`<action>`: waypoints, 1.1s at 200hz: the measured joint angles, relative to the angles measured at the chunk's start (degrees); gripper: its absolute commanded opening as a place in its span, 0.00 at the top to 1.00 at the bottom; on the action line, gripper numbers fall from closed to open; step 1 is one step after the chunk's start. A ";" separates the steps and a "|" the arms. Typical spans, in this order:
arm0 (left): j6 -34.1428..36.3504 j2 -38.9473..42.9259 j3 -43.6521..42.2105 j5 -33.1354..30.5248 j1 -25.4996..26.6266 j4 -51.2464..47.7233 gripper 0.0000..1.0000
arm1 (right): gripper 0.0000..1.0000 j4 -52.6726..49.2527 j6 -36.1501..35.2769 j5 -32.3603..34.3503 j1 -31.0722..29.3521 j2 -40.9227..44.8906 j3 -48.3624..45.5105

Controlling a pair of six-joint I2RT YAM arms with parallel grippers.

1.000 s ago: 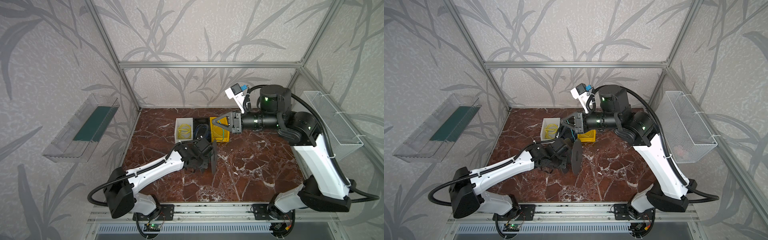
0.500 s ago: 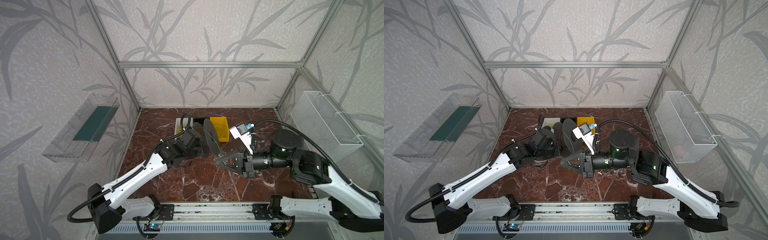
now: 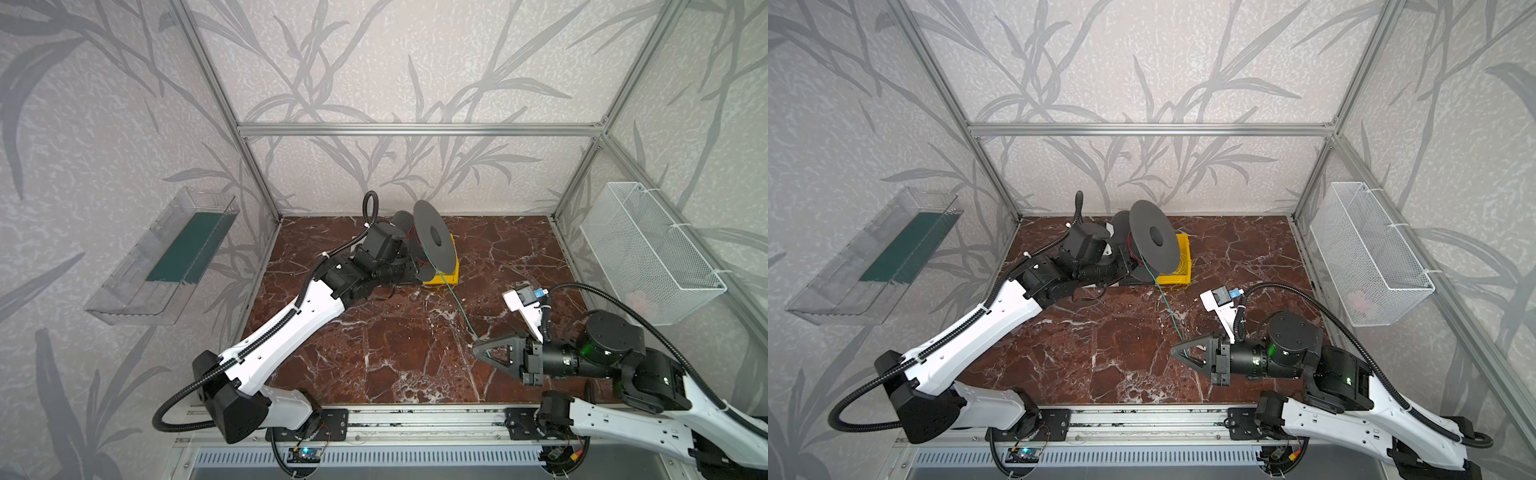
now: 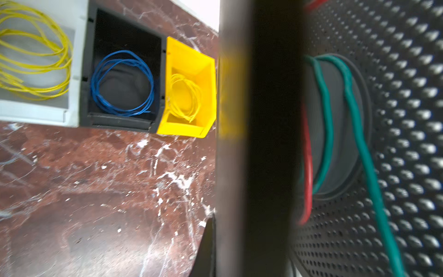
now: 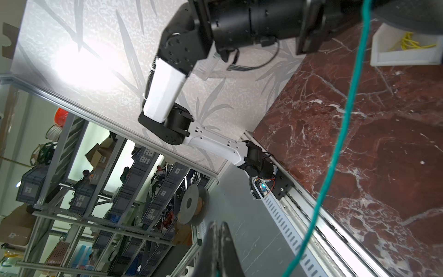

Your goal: Wrap the cables

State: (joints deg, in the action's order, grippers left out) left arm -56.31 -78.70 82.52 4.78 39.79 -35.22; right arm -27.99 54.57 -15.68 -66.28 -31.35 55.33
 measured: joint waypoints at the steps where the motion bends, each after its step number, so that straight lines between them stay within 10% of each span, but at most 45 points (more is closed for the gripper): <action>1: -0.04 0.04 -0.07 0.13 -0.04 0.11 1.00 | 1.00 -0.22 0.13 0.33 0.00 0.48 -0.37; 75: -5.11 5.40 -13.75 24.17 -6.21 19.78 1.00 | 1.00 -15.69 7.21 23.63 -0.42 26.05 -8.96; 165: -13.00 14.27 -26.38 50.71 -15.96 39.56 1.00 | 1.00 -28.68 15.80 50.97 -15.21 28.44 -4.37; 220: -7.39 22.93 -28.59 56.92 -18.73 35.65 1.00 | 1.00 -35.41 14.58 66.36 -30.82 20.50 5.09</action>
State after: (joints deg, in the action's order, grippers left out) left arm -63.70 -55.77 53.93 61.69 21.06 0.43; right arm -63.40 69.14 50.68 -97.10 -10.85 60.42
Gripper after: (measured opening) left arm 0.058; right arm 0.048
